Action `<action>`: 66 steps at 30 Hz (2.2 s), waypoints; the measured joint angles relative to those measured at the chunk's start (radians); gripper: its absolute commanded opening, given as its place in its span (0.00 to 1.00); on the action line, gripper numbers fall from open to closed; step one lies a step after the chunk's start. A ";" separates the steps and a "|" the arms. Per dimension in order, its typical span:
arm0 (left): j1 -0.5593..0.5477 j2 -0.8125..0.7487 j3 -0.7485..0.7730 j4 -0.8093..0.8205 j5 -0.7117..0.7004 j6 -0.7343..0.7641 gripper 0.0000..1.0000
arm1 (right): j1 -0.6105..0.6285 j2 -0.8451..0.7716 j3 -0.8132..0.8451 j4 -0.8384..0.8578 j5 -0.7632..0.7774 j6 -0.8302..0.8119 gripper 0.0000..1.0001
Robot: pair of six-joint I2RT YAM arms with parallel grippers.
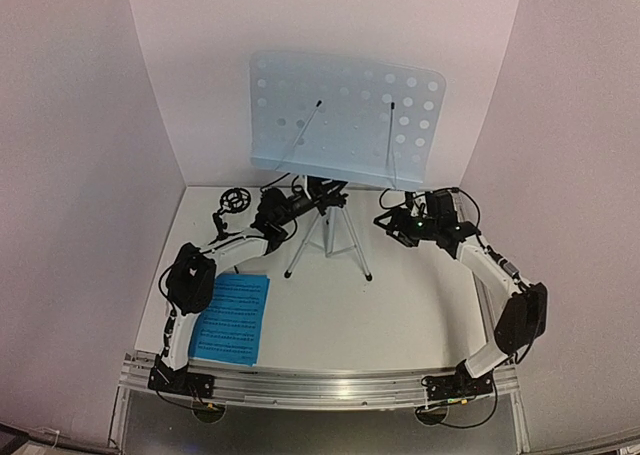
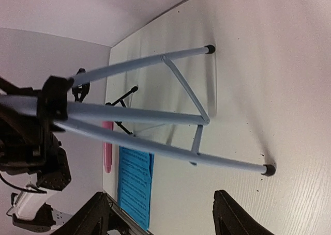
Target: Pack up the instrument practice props
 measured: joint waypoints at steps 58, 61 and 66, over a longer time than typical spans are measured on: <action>-0.102 0.000 -0.023 0.048 0.027 -0.028 0.00 | 0.010 0.169 0.205 0.062 -0.280 0.510 0.00; -0.102 0.000 -0.023 0.048 0.027 -0.029 0.00 | 0.010 0.169 0.204 0.063 -0.281 0.506 0.00; -0.100 0.000 -0.023 0.048 0.030 -0.034 0.00 | 0.009 0.169 0.193 0.092 -0.290 0.427 0.00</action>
